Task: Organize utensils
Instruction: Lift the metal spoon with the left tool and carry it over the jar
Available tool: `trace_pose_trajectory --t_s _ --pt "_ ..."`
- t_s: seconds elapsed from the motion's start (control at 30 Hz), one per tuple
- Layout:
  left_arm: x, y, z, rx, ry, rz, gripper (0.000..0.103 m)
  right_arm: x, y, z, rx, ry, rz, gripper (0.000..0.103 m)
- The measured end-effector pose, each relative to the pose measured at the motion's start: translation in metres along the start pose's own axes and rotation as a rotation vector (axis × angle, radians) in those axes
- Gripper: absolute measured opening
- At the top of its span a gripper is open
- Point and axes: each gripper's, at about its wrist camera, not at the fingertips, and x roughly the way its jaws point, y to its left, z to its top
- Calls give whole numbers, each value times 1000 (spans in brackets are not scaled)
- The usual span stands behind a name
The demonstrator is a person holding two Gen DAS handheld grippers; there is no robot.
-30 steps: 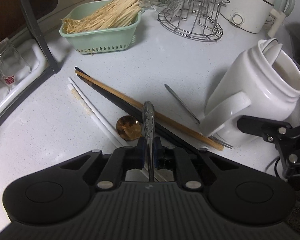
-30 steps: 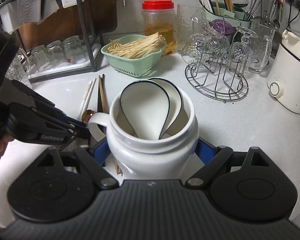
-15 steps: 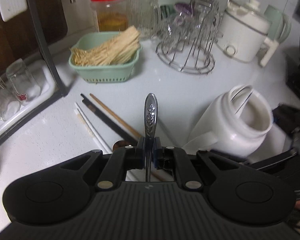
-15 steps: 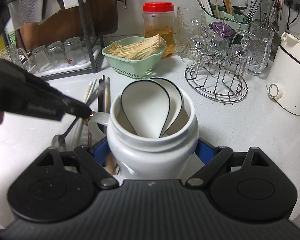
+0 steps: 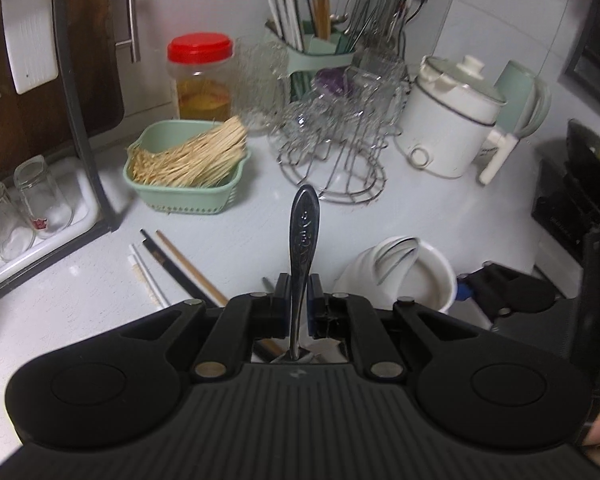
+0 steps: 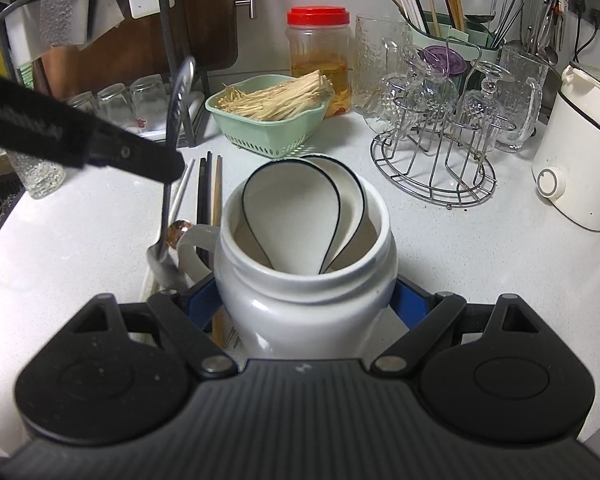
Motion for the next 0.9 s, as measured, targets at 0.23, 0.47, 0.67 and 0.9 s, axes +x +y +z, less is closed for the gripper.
trace_pose_trajectory --t_s 0.23,0.47,0.67,0.9 --pt "-15 -15 2 21 -27 -38 9 0 0 1 5 5 -2 91" --pt "-20 -20 4 35 -37 -45 8 -1 0 1 6 8 -4 91" --pt "-35 -20 15 45 -68 -53 8 -1 1 1 6 8 -4 91" --pt "-55 -27 30 75 -105 -83 8 -1 0 0 10 2 -6 91"
